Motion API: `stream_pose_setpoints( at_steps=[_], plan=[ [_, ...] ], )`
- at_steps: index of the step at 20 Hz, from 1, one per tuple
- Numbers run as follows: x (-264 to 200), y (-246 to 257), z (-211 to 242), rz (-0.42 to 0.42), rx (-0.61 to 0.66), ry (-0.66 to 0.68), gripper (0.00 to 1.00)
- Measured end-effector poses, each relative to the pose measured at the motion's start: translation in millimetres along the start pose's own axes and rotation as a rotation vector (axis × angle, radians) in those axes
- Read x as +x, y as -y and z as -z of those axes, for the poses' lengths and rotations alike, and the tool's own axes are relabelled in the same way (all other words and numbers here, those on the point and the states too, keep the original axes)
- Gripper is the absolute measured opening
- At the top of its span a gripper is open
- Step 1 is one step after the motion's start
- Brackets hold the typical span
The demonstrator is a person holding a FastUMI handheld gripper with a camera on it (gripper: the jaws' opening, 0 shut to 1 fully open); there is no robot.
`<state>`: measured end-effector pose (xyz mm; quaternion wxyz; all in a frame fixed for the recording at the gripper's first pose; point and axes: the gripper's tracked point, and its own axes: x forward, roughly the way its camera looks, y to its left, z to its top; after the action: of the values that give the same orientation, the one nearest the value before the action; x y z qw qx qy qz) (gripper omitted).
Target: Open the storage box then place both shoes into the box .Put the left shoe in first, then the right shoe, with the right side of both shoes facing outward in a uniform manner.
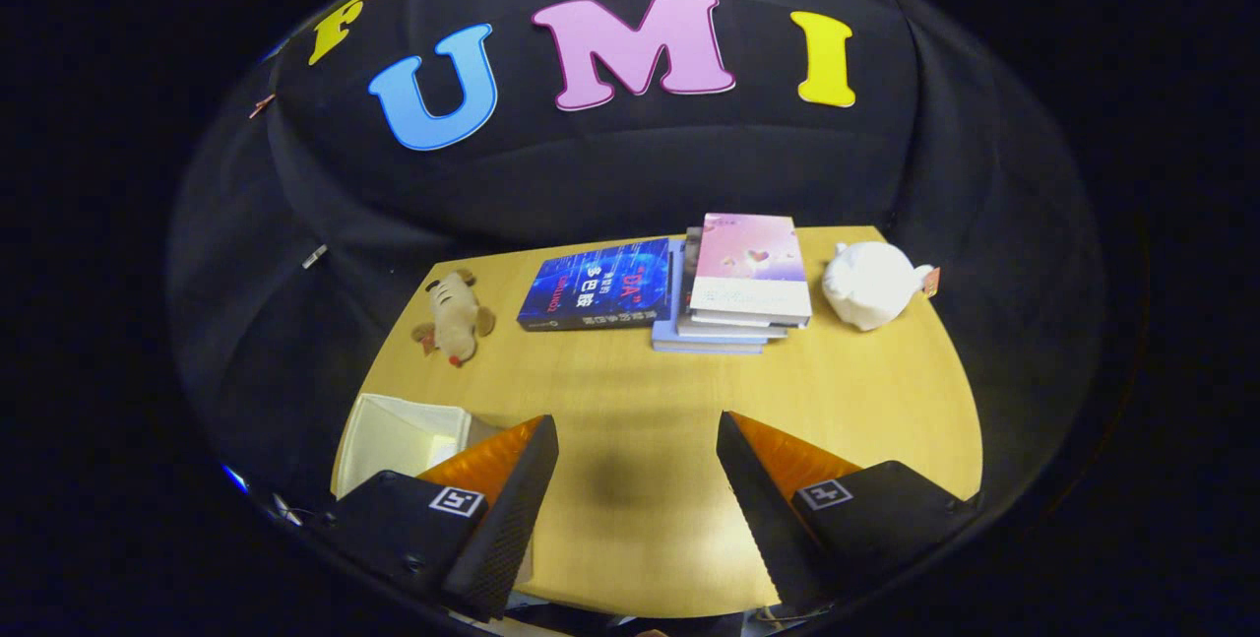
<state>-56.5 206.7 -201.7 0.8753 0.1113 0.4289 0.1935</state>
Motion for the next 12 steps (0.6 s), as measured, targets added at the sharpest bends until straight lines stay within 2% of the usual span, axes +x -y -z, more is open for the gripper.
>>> stream_pose_setpoints(
  at_steps=[4, 12],
  plan=[
    [-16.1, 36.4, -20.9, 0.043, -0.070, 0.104, 0.99],
    [-68.1, 90.1, -67.0, 0.051, -0.151, 0.326, 0.99]
  ],
)
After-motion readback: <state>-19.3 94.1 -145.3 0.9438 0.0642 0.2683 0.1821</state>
